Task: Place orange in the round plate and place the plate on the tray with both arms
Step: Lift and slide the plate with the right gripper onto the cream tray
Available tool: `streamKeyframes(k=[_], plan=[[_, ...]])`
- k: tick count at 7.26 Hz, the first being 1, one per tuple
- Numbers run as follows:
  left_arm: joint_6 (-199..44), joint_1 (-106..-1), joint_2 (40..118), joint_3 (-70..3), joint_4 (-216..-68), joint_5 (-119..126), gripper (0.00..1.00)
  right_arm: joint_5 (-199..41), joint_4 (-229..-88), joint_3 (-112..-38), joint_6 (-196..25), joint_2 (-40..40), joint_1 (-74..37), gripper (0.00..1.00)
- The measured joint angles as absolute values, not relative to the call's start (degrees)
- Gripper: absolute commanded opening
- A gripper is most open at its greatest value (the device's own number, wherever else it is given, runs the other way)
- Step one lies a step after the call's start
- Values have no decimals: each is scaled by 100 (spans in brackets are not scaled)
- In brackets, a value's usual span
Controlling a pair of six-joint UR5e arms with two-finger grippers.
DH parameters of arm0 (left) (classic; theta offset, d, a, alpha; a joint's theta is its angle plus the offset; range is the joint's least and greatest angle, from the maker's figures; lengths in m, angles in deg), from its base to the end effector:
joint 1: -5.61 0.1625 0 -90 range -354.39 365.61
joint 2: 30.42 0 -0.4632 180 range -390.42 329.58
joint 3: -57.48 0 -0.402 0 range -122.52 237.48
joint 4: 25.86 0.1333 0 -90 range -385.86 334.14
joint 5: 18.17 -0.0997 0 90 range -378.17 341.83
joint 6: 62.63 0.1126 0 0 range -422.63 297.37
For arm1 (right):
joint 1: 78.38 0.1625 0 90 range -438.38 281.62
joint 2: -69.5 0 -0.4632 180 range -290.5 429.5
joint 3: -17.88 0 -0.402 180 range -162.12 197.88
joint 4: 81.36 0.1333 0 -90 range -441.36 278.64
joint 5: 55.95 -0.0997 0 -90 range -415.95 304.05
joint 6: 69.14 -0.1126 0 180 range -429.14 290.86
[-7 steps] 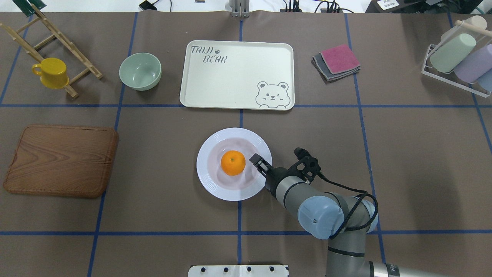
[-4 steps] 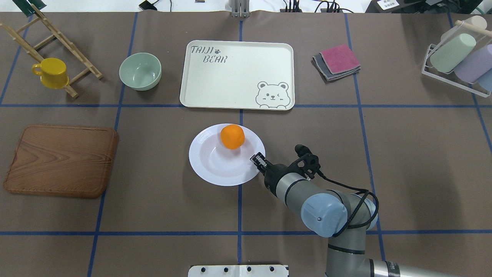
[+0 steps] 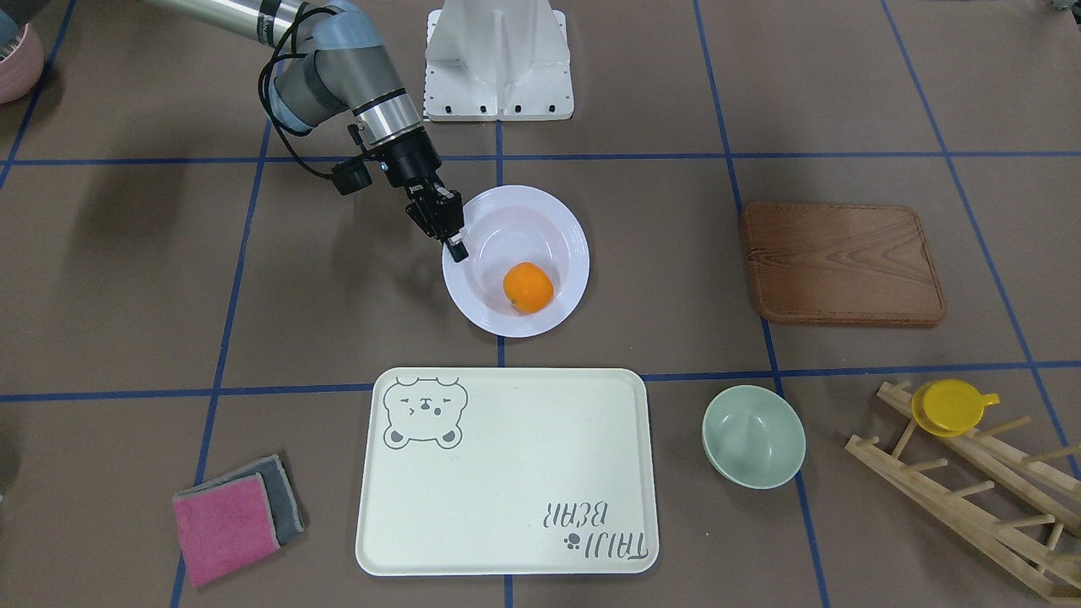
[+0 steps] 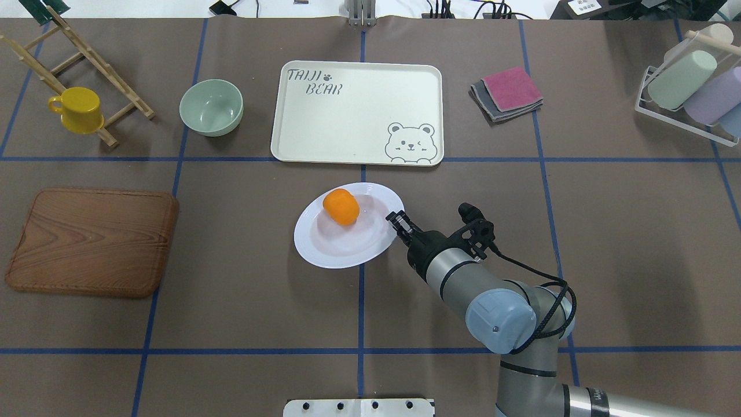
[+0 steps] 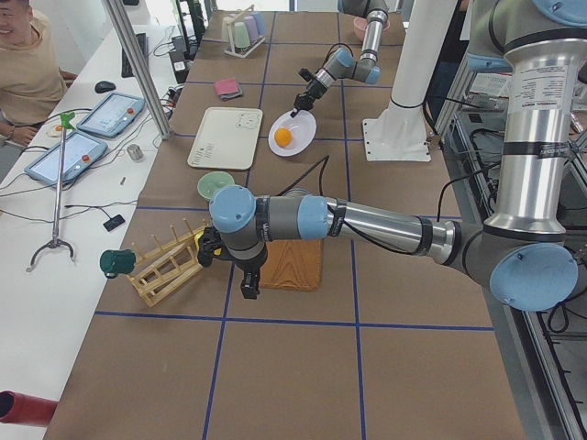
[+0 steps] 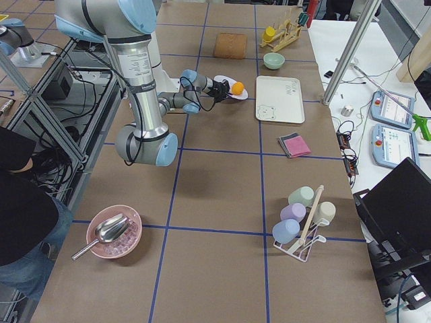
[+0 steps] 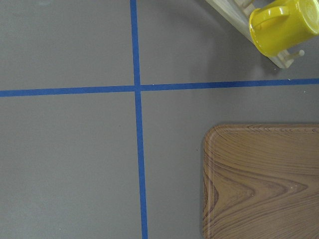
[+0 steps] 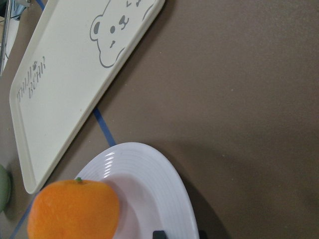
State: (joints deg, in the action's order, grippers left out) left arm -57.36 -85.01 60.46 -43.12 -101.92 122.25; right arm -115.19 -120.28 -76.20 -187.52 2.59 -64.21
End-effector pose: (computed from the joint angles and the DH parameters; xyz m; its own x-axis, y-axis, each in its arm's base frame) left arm -0.0519 -0.4971 0.6216 0.6351 0.0520 -0.7707 -0.0477 0.9985 0.0280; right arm -0.5877 -0.3453 0.3271 -0.1570 0.3816 0.9109 -0.7061 0.6015 -0.3737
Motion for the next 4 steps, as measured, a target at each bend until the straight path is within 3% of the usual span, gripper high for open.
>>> streamKeyframes(k=[4], plan=[[-5741,-8501,6046,-4341,-10187,12228,100,-10718,-11071,-7511,-18607,268,-6424,0]])
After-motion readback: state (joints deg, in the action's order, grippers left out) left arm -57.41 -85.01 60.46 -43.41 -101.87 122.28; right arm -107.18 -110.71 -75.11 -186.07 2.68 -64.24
